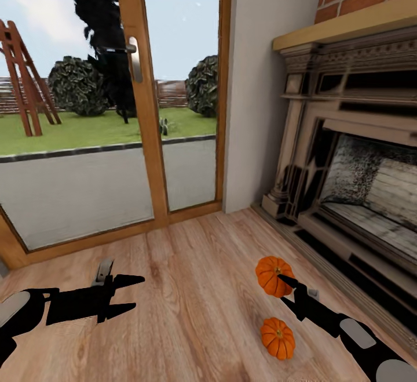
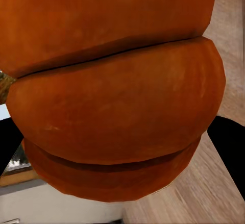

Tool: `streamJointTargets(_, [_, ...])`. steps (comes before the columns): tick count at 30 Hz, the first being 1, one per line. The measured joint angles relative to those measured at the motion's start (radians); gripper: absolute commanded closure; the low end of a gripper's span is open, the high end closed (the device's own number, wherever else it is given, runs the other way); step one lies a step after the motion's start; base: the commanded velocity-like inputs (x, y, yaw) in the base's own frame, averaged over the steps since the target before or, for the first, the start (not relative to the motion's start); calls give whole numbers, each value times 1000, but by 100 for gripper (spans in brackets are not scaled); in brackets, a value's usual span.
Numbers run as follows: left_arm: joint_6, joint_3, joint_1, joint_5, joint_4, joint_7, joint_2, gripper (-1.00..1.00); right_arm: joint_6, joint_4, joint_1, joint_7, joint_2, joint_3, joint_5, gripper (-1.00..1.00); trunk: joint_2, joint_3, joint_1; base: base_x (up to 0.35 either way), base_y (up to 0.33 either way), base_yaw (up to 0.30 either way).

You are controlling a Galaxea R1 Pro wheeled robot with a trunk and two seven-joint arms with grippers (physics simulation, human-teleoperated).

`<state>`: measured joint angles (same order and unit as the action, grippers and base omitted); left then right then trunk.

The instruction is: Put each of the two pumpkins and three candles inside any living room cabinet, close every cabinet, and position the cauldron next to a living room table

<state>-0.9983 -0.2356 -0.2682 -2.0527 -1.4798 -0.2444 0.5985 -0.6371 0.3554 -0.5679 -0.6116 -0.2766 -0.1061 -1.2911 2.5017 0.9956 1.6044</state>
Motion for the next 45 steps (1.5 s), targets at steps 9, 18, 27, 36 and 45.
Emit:
streamJointTargets(9, [0, 0, 0, 0, 1, 0, 0, -100, 1, -1, 0, 0, 0, -1, 0, 100, 0, -7, 0, 0, 261, -271])
streamJointTargets(18, [0, 0, 0, 0, 0, 1, 0, -100, 0, -2, 0, 0, 0, 0, 1, 100, 0, -14, 0, 0, 32, -269])
streamJointTargets(27, [0, 0, 0, 0, 1, 0, 1, -100, -1, -1, 0, 0, 0, 0, -2, 100, 0, -21, 0, 0, 65, -269])
streamJointTargets(36, [0, 1, 0, 0, 4, 0, 1, -100, -1, -1, 0, 0, 0, 0, -1, 100, 0, -29, 0, 0, 229, -269])
streamJointTargets(45, [0, 0, 0, 0, 6, 0, 1, -100, -1, -2, 0, 1, 0, 0, -2, 100, 0, -36, 0, 0, 253, -269])
